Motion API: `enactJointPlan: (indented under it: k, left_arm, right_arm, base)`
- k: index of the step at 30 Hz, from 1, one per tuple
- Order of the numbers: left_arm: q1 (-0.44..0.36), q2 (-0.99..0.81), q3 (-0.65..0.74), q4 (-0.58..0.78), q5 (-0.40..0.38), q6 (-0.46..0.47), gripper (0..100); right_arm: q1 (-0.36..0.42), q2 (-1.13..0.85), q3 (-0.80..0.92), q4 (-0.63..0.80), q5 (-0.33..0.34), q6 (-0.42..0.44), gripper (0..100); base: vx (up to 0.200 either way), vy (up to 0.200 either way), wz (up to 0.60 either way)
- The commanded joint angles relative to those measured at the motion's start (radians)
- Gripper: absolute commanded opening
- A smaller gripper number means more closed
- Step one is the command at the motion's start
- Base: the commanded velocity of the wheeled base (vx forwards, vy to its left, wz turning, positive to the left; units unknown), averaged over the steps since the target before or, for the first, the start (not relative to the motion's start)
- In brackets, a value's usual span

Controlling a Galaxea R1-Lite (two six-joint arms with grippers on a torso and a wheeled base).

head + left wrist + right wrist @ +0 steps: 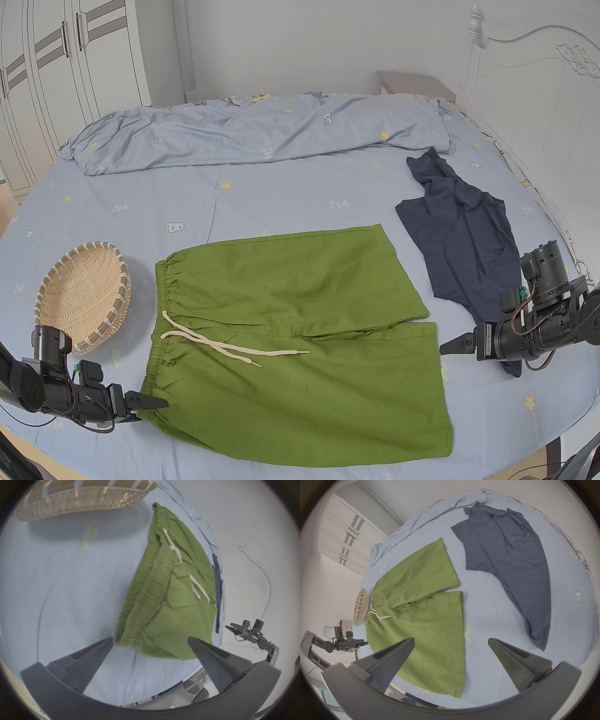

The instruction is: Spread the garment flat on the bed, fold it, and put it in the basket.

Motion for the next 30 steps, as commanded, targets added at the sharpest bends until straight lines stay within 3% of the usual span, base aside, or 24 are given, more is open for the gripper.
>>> enactJointPlan:
  k: [1, 12, 13, 26, 30]
  left_arm:
    - [-0.017, 0.032, -0.022, -0.011, -0.008, -0.003, 100]
    - [-0.02, 0.064, -0.033, -0.012, -0.005, 0.0, 100]
    - [-0.02, 0.064, -0.033, -0.012, -0.005, 0.0, 0]
    - [0.035, -0.014, 0.053, -0.014, 0.005, 0.028, 0]
    - [0.115, -0.017, 0.098, -0.011, 0.005, 0.144, 0]
  right_arm:
    - [0.011, 0.002, 0.015, -0.013, -0.001, -0.001, 100]
    - [0.009, 0.002, 0.018, -0.022, -0.001, 0.001, 100]
    - [0.009, 0.002, 0.018, -0.022, -0.001, 0.001, 100]
    - [0.011, 0.001, 0.032, -0.022, -0.002, -0.001, 100]
    - [0.012, -0.001, 0.073, -0.021, 0.001, -0.015, 100]
  base:
    - [0.0, 0.0, 0.0]
    - [0.0, 0.0, 0.0]
    - [0.0, 0.0, 0.0]
    - [0.0, 0.0, 0.0]
    - [0.0, 0.0, 0.0]
